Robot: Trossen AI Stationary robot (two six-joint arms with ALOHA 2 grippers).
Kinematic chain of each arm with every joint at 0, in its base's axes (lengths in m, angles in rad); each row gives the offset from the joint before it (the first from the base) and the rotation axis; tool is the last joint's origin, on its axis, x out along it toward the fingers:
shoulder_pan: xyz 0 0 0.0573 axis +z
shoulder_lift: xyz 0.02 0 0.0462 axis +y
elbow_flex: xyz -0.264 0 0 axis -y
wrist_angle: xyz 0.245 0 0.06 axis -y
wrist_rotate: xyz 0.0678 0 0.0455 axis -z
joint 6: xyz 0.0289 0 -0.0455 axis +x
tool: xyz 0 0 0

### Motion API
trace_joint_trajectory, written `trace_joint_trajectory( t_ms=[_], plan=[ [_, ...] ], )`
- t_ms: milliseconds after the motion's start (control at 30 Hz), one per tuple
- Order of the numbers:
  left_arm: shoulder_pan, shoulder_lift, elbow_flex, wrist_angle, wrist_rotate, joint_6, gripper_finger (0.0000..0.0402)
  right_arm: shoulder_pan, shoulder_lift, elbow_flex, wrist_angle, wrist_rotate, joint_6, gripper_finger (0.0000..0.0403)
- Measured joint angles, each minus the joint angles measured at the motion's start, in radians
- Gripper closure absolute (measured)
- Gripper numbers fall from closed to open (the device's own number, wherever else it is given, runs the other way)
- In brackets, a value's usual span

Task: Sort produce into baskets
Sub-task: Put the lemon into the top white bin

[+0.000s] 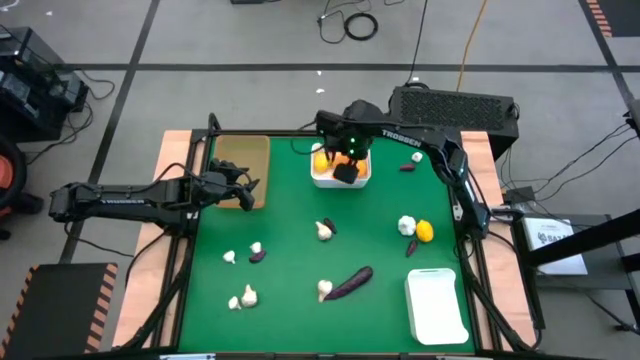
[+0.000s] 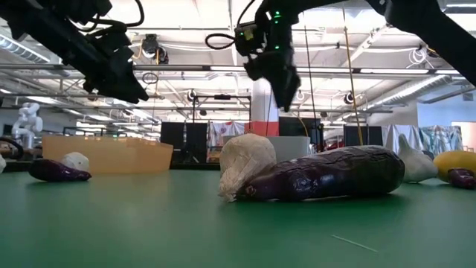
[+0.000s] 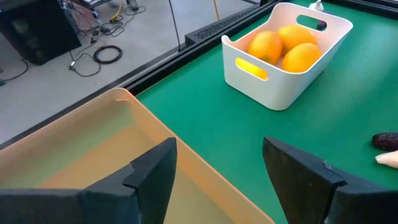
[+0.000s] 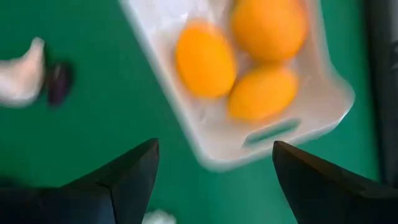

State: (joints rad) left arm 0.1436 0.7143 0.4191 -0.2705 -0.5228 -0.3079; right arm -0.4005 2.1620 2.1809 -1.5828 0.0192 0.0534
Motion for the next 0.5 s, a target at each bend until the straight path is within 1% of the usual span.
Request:
trace_joint_trajectory(
  t_ms=[67, 133, 200, 267, 367, 500],
  plan=[
    [0.0, 0.0, 0.0, 0.0, 0.0, 0.0, 0.0155, 0.023, -0.01, -0.016, 0.019, -0.019, 0.033, 0.0099],
    [0.0, 0.0, 0.0, 0.0, 0.0, 0.0, 0.0155, 0.051, -0.029, -0.025, 0.012, -0.046, 0.027, 0.0099],
    [0.0, 0.0, 0.0, 0.0, 0.007, 0.0, 0.0155, 0.082, -0.065, -0.037, 0.014, -0.041, 0.019, 0.0099],
    [0.0, 0.0, 0.0, 0.0, 0.029, -0.001, 0.0155, 0.113, -0.111, -0.072, 0.014, -0.022, 0.044, 0.0099],
    [-0.002, 0.0, 0.0, 0.001, 0.043, 0.0, 0.0155, 0.159, -0.203, -0.161, 0.026, 0.002, 0.107, 0.0099],
    [-0.002, 0.0, 0.0, 0.004, 0.044, 0.001, 0.0155, 0.241, -0.382, -0.357, 0.035, 0.096, 0.234, 0.0099]
  ],
)
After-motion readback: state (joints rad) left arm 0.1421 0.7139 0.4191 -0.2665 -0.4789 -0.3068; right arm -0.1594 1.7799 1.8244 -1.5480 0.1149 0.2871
